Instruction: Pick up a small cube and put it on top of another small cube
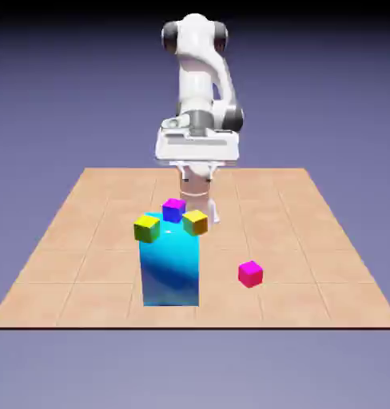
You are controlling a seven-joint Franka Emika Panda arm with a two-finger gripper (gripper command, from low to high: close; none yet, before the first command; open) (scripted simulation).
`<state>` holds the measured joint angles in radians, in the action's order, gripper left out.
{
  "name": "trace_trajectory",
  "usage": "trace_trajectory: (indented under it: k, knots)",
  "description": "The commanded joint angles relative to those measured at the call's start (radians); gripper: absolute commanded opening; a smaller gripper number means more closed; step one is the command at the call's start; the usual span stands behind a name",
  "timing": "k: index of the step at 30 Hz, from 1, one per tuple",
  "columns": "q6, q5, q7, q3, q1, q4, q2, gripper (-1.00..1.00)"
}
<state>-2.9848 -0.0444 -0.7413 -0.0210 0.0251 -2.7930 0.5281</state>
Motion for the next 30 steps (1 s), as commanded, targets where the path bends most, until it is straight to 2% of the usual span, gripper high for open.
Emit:
trace_trajectory:
  k: [1,30]
  knots:
    - [0.043,-0.044,-0.002,-0.021,0.013,0.014,-0.036,0.00]
    - [1.302,-1.186,-0.027,-0.564,0.352,0.427,-1.063,0.00]
